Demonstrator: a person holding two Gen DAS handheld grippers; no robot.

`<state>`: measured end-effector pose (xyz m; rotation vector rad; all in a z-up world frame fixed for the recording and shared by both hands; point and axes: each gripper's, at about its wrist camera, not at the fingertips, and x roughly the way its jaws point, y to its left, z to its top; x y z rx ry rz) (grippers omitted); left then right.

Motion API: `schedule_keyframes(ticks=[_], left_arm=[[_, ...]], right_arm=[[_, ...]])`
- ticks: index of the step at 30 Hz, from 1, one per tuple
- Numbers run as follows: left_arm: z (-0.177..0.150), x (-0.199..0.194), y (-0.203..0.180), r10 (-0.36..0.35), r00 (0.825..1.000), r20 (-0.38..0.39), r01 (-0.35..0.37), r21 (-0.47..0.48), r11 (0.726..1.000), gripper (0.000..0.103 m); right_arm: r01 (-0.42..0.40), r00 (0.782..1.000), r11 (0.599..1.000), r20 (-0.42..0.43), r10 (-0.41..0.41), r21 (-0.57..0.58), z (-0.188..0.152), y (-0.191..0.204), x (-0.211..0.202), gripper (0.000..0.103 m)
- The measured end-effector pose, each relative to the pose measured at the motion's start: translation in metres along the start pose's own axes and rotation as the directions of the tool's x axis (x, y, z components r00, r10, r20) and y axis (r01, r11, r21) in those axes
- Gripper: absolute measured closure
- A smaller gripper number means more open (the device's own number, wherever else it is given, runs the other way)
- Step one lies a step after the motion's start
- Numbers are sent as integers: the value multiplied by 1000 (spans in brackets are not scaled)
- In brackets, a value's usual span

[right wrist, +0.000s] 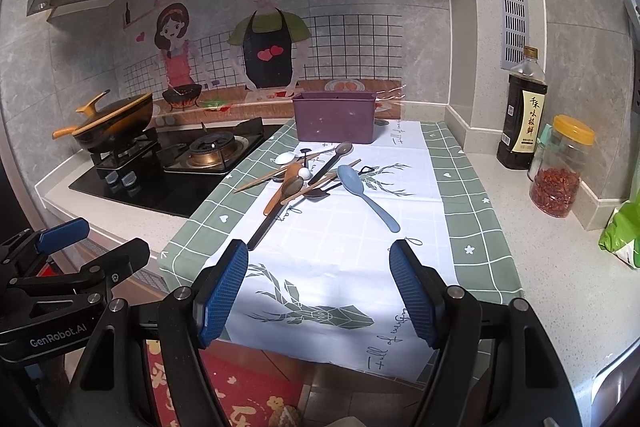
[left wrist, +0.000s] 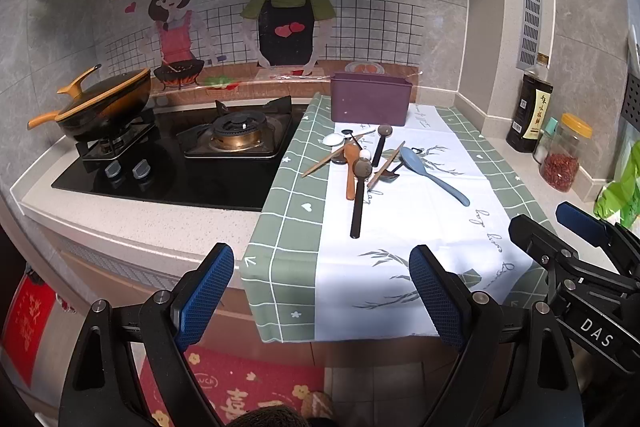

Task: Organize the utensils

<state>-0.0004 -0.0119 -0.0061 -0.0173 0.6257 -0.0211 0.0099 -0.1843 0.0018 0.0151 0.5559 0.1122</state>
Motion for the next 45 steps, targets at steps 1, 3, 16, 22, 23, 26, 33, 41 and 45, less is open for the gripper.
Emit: schedule_keyframes(ticks=[1, 3, 16, 22, 23, 26, 33, 41, 45], left_arm=[[0, 0, 0, -1, 1000, -1, 1, 0, 1000, 14], [0, 0, -1, 1, 1000, 1, -1, 1, 1000, 14], [19, 13, -2, -14, 1000, -2, 14, 12, 1000, 14], [52, 53, 7, -63, 998, -17, 63, 14, 998, 14], [59, 62, 10, -67, 998, -21, 67, 13, 998, 14], [73, 85, 19, -77, 996, -34, 77, 20, 997, 14], [95, 138, 45, -103, 991, -82, 106, 41, 994, 14], [113, 181, 68, -124, 986, -110, 126, 16, 992, 14], [116, 188, 76, -101, 989, -105, 101, -8, 995, 14]], right_arm=[[0, 1000, 1000, 0, 0, 0, 0, 0, 0, 33], [-1, 1000, 1000, -1, 1, -1, 0, -1, 1, 33], [8, 1000, 1000, 8, -8, 14, 14, -16, 12, 33], [33, 999, 999, -2, -33, -20, 34, -32, 44, 36], [22, 1000, 999, -16, -22, -26, 40, -36, 54, 38], [-27, 997, 999, -68, 25, -23, 55, -44, 85, 39], [-49, 975, 999, -216, 45, -16, 87, -62, 167, 43], [-107, 925, 990, -375, 66, -89, 91, -60, 226, 43], [-161, 905, 972, -418, 76, -171, 91, -51, 257, 54]])
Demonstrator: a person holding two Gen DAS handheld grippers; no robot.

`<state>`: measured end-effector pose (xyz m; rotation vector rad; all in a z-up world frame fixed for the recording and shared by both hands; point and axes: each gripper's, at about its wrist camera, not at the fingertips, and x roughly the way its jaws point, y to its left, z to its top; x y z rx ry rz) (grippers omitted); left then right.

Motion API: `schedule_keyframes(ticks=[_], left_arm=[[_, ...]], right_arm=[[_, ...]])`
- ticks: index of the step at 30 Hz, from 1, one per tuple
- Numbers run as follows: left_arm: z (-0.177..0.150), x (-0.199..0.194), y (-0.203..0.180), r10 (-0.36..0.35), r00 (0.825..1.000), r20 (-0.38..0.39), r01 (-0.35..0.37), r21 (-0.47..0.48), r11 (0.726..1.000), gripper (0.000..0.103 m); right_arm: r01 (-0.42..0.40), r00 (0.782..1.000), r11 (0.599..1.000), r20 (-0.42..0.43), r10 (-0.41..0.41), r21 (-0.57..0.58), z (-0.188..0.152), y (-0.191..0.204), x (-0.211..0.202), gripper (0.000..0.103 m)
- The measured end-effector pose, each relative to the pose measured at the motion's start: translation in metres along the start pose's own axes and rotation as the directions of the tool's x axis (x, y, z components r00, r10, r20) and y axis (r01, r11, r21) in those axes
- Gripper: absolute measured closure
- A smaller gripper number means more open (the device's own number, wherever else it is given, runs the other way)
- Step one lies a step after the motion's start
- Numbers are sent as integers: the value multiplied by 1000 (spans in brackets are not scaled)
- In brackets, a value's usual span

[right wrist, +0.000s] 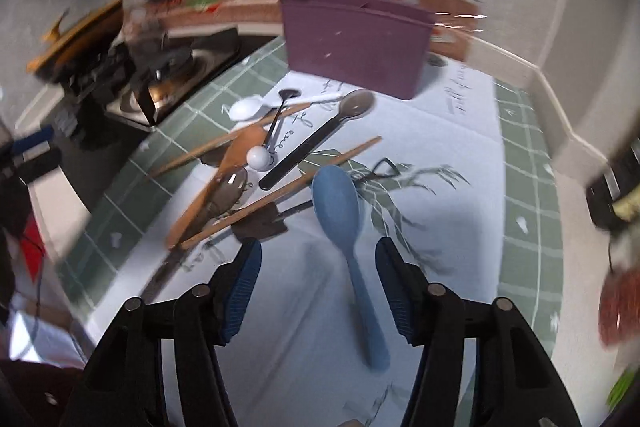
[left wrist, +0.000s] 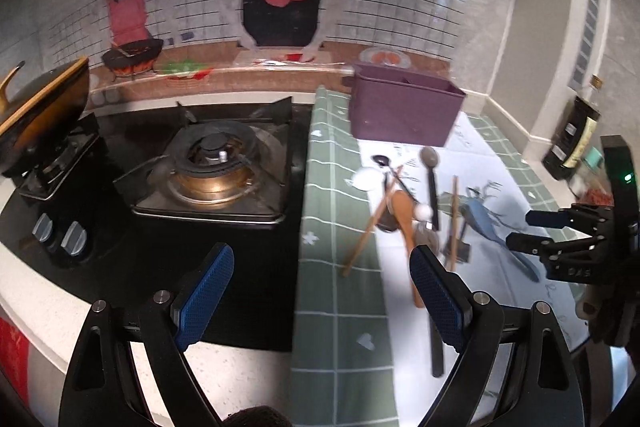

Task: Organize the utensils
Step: 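Reach the right gripper down and grasp the blue plastic spoon handle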

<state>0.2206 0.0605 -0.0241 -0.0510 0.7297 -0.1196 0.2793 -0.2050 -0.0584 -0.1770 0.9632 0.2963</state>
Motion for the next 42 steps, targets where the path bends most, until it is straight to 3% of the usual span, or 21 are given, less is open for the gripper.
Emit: schedule_keyframes(ticks=[2, 10, 13, 14, 20, 23, 26, 29, 33, 37, 42], left_arm=[[-2, 1, 4, 7, 1000, -11, -7, -29, 1000, 14], [-10, 4, -4, 54, 998, -45, -57, -76, 995, 14], [-5, 14, -19, 50, 997, -57, -54, -56, 997, 14], [0, 20, -26, 38, 997, -64, -41, -43, 998, 14], [42, 78, -78, -74, 991, -110, 77, 21, 997, 16], [71, 114, -104, -135, 981, -139, 145, 62, 988, 27], [93, 125, -112, -117, 987, -111, 123, 46, 991, 27], [100, 120, -108, -69, 995, -70, 72, 41, 997, 27], [89, 107, -87, -35, 998, -61, 35, 2, 999, 26], [66, 88, -61, -5, 998, -69, 2, -46, 999, 26], [35, 70, -34, 23, 995, -101, -33, -94, 995, 25]], right_arm=[[0, 1000, 999, -27, -1, -33, 8, -2, 19, 62], [-92, 993, 994, -84, 88, -53, 22, -16, 64, 62], [-120, 991, 992, -61, 118, -26, 26, -26, 61, 85], [-128, 991, 992, -51, 127, -13, 27, -30, 57, 96], [-159, 987, 979, 47, 154, 126, 26, -82, 13, 98], [-184, 982, 969, 74, 174, 162, 21, -100, 0, 97], [-219, 976, 970, 23, 218, 108, 14, -96, 1, 92], [-229, 973, 973, 2, 229, 36, 9, -84, 5, 67], [-284, 958, 959, -23, 285, 23, 10, -77, 20, 65], [-237, 970, 970, -67, 233, -49, 14, -63, 41, 65], [-241, 966, 964, -119, 228, -111, 23, -50, 62, 65]])
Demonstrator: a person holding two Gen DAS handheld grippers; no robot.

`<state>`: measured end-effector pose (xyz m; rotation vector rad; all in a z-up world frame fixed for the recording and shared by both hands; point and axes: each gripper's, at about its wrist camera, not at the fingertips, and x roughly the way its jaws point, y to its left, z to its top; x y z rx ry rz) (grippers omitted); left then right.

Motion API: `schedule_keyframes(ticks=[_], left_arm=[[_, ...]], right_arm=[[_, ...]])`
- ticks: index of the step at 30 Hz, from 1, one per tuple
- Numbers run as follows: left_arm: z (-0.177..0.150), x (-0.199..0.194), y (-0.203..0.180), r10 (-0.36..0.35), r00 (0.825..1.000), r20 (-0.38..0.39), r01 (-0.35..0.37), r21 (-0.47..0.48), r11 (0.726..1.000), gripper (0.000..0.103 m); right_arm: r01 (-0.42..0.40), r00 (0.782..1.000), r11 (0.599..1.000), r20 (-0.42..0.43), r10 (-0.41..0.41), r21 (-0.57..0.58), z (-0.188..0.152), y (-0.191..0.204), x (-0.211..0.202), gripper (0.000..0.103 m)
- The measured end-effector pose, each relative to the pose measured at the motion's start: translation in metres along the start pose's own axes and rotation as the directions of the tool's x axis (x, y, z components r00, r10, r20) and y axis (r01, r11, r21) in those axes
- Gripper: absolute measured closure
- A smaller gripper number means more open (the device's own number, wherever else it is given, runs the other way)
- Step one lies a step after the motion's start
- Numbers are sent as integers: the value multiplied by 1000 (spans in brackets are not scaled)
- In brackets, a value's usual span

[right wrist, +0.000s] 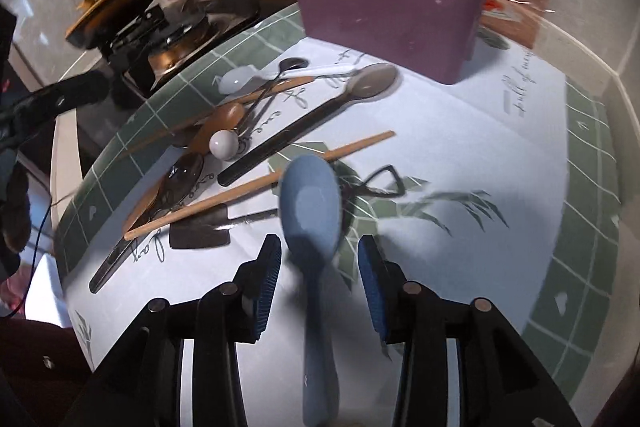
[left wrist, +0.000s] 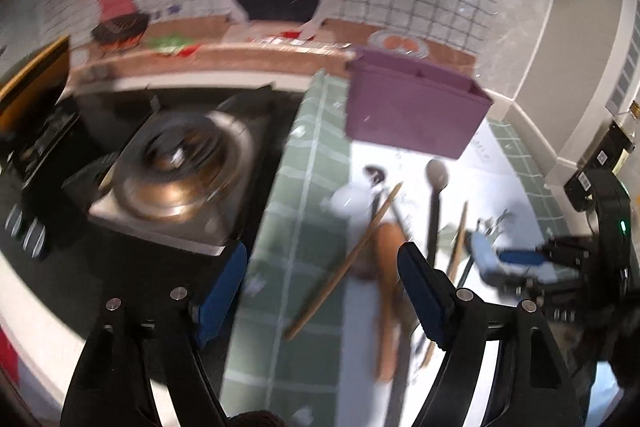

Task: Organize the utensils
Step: 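Reach the right gripper down and grasp the blue plastic spoon handle, then grasp the black spoon with the left gripper while the right gripper holds the blue spoon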

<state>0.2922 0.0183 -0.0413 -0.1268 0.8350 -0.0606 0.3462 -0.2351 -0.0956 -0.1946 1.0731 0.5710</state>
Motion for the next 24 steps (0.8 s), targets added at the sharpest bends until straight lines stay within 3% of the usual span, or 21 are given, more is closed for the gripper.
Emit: schedule_keyframes(ticks=[4, 5, 6, 9, 15, 19, 21, 24], left_arm=[[-16, -2, 17, 15, 999, -35, -17, -46, 999, 25], [-19, -2, 19, 15, 999, -42, -18, -58, 998, 25], [-20, -2, 19, 14, 999, -45, -16, -59, 998, 25], [-18, 6, 3, 28, 998, -52, -28, 1, 1000, 25], [18, 47, -65, -84, 995, -45, 89, 142, 986, 25], [53, 92, -107, -224, 965, -132, 244, 154, 958, 34], [64, 117, -127, -208, 961, -185, 241, 183, 953, 43], [72, 146, -149, -152, 955, -256, 213, 232, 949, 46]], right_arm=[[31, 1000, 999, 4, -31, -35, 11, 7, 10, 61], [33, 999, 998, 9, -32, -44, 14, 9, 12, 62], [38, 999, 998, 11, -38, -54, 15, 11, 14, 71], [85, 996, 994, 21, -84, -72, 15, 15, 11, 71], [89, 991, 989, 86, -100, 118, 2, -16, -28, 71], [98, 980, 961, 141, -138, 258, -15, -42, -54, 71], [97, 976, 946, 158, -152, 308, -23, -48, -60, 71], [78, 972, 933, 183, -150, 352, -34, -53, -67, 71]])
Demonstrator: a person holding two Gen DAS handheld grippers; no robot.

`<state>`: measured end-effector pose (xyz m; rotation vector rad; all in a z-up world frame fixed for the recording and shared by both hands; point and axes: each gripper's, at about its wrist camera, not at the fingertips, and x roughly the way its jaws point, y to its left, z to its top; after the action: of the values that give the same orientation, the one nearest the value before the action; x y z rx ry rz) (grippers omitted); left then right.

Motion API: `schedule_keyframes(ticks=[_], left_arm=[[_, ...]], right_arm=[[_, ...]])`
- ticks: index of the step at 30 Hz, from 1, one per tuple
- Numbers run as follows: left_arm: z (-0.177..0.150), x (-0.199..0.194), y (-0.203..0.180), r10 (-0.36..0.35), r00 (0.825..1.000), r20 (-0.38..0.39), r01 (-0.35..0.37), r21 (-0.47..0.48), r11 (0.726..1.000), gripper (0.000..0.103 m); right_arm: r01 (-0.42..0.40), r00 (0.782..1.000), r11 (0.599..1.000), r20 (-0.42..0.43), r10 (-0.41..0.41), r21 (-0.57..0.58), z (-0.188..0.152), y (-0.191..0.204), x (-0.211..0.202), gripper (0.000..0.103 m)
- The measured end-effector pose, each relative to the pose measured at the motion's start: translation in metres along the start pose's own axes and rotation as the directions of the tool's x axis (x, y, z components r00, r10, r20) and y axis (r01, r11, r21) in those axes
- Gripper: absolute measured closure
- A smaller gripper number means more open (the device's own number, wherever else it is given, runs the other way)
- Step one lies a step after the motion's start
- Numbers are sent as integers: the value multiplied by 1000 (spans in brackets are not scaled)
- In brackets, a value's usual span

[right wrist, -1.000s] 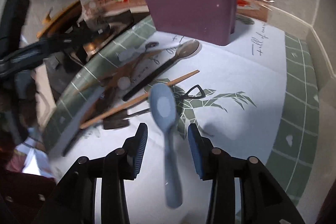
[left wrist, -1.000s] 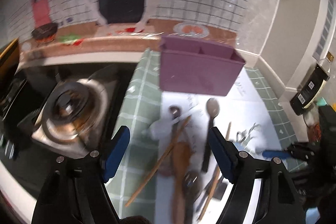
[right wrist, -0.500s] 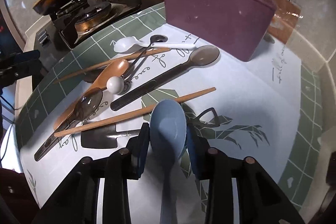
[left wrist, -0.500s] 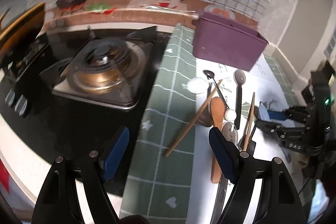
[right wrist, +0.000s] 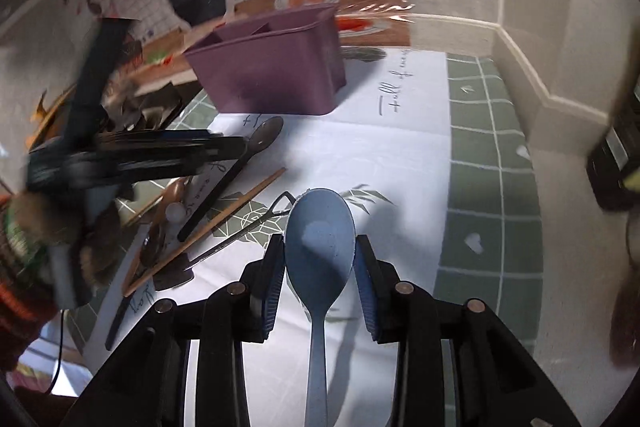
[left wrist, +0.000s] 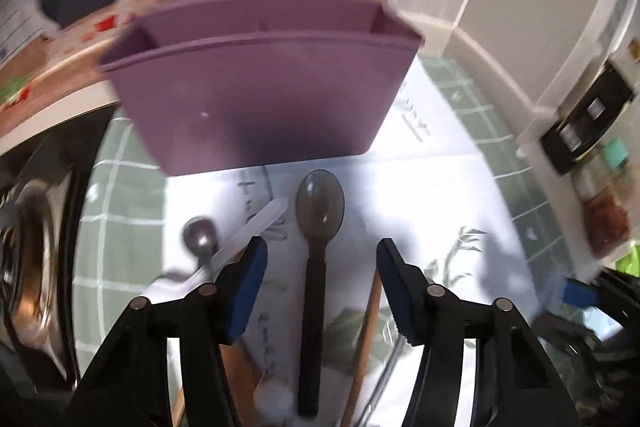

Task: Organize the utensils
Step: 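Grasp the black spoon with the left gripper while the right gripper holds the blue spoon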

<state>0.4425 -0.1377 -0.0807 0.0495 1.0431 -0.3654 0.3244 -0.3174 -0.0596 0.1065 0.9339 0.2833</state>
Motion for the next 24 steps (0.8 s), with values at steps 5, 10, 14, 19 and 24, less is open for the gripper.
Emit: schedule_keyframes(ticks=[5, 10, 14, 19, 24], left_arm=[[14, 23, -10, 68, 997, -45, -66, 37, 997, 46], [23, 37, -17, 107, 991, -79, -103, 50, 993, 53], [30, 42, -21, 107, 991, -74, -105, 35, 994, 54], [36, 47, -30, 106, 992, -62, -105, 25, 994, 69], [23, 37, -34, 85, 995, -45, -84, 17, 996, 69]], right_arm=[[-8, 999, 999, 34, 7, 35, -8, -4, -10, 71], [-15, 998, 999, 60, 12, 50, -9, -4, -17, 71], [6, 997, 999, 72, -10, 46, -12, 0, -21, 71], [12, 995, 998, 100, -18, 60, -13, 3, -30, 71], [9, 995, 997, 102, -17, 80, -15, 2, -31, 71]])
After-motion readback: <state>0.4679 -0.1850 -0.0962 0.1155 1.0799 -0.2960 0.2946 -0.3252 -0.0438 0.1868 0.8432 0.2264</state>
